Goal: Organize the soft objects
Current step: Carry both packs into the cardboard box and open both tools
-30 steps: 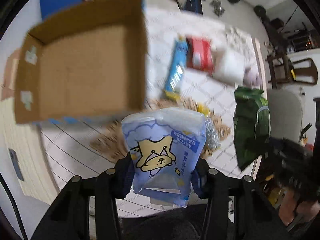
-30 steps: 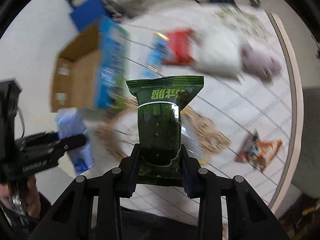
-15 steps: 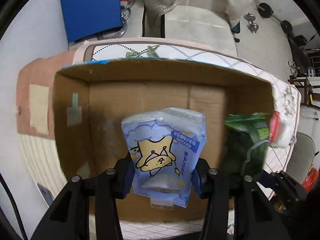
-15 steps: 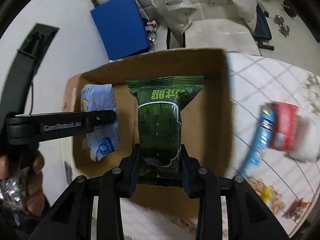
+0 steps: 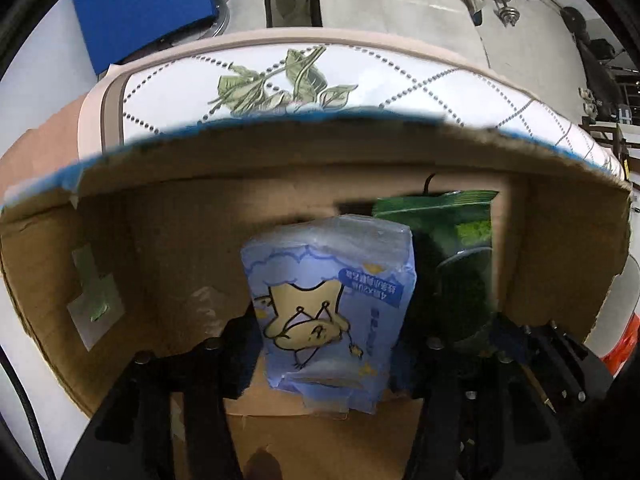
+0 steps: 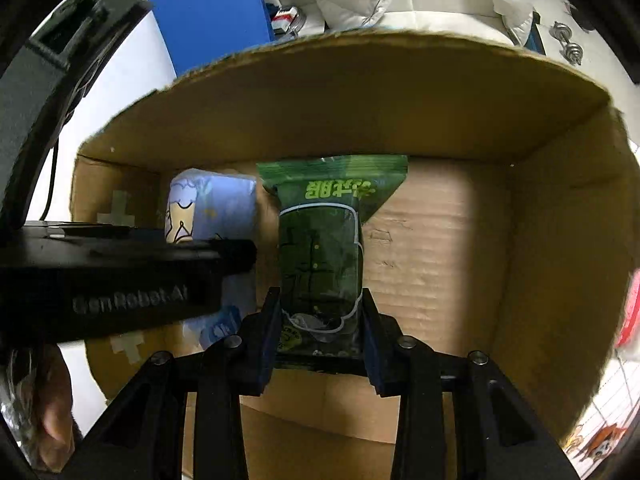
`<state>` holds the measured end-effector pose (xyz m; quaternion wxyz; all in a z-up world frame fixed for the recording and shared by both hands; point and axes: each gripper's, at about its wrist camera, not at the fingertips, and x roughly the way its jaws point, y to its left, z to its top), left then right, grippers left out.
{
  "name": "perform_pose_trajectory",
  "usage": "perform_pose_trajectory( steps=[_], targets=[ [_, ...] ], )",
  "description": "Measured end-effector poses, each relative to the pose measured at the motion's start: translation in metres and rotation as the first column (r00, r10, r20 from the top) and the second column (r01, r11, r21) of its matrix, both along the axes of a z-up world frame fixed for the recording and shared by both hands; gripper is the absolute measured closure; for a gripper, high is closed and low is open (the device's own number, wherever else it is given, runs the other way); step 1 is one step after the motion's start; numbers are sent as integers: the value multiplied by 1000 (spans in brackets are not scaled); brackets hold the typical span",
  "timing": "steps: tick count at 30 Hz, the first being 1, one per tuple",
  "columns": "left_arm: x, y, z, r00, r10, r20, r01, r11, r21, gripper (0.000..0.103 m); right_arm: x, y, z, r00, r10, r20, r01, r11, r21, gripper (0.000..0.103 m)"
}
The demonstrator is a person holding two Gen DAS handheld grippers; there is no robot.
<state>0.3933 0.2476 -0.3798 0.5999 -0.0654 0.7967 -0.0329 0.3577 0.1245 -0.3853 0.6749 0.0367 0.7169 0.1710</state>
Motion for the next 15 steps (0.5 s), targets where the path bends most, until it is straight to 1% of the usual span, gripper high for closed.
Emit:
perform_pose_trajectory(
  steps=[1,2,3,4,5,7,9,12,15],
  targets=[
    [-1,0,3,1000,-5,13,5,1000,4,31,0,1,-1,1000,2,-9,-2,1000,1,55],
    [-2,2,9,999,-8,34,7,1000,14,26,-1,1,-1,1000,3,-19,-3,1000,2,35],
    [-3,3,14,999,-5,52,4,1000,23,20,-2,1,2,1000,5,-22,-5,1000,6,19],
    [-5,5,21,998,-1,71,-1,999,33,14,-4,1,5,1000,10,-21,-10,1000,5,16],
    [-8,7,31,995,1,100,-6,999,52,11,-6,0,9,1000,16,-20,-16,1000,0,15],
    [-13,8,44,991,4,137,-13,998,66,3,-10,-1,16,999,29,-14,-29,999,-35,12],
    [-24,11,60,984,15,177,-29,997,76,3,-14,-5,24,1000,26,2,-26,998,-50,1],
    [-43,14,80,971,14,240,-40,994,103,1,-27,-13,42,998,33,62,-26,994,-105,0],
    [-67,15,103,951,17,309,-60,990,129,1,-36,-27,59,993,23,114,-7,990,-141,0]
  ],
)
